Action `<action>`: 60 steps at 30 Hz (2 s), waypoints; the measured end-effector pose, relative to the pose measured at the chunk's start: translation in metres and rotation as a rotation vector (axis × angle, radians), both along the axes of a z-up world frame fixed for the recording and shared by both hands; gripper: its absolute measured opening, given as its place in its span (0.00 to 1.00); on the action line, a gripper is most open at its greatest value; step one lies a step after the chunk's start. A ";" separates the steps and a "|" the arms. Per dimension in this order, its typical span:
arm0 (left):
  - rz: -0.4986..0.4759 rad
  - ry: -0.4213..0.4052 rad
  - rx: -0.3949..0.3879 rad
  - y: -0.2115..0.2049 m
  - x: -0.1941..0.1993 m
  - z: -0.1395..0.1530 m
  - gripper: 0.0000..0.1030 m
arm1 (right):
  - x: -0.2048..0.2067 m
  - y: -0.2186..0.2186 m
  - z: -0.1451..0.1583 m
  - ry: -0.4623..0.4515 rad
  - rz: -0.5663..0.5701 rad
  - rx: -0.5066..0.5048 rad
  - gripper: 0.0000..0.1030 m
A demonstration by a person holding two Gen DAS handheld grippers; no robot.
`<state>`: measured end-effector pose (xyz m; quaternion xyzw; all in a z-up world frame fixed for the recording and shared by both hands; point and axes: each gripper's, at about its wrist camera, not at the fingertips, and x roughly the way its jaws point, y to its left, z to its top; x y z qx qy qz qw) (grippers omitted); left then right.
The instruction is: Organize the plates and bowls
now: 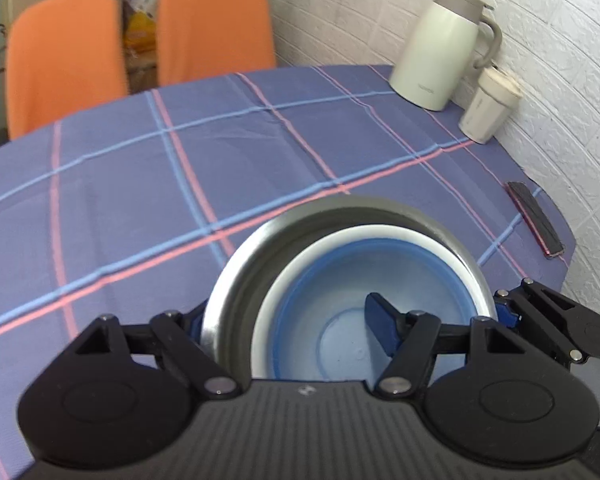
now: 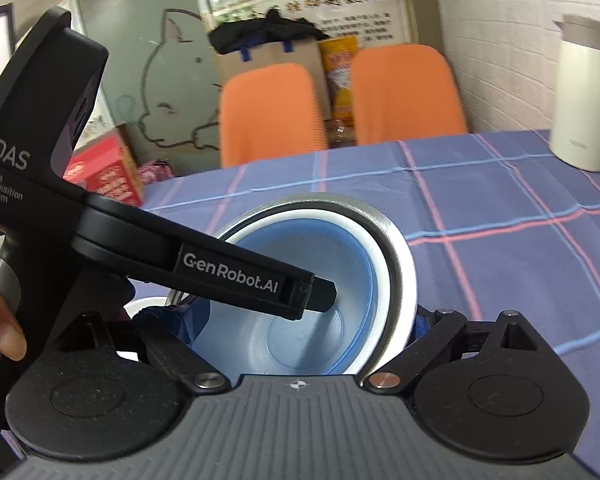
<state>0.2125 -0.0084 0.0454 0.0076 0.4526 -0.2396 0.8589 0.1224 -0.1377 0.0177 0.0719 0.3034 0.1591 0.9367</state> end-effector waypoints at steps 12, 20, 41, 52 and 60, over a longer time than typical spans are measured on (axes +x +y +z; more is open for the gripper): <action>0.178 0.065 0.062 0.094 -0.056 -0.028 0.66 | -0.017 0.078 -0.018 0.106 0.210 0.041 0.81; 0.170 0.048 0.023 0.104 -0.064 -0.035 0.72 | -0.023 0.093 -0.033 0.157 0.210 0.023 0.81; 0.421 -0.319 0.058 0.098 -0.102 -0.004 0.97 | -0.022 0.033 -0.019 0.038 0.020 0.082 0.79; 0.486 -0.413 0.088 0.071 -0.150 0.002 0.97 | -0.053 -0.004 -0.025 0.034 -0.081 0.136 0.79; 0.451 -0.493 0.086 0.044 -0.226 -0.005 0.97 | -0.114 -0.020 -0.033 -0.010 -0.124 0.176 0.79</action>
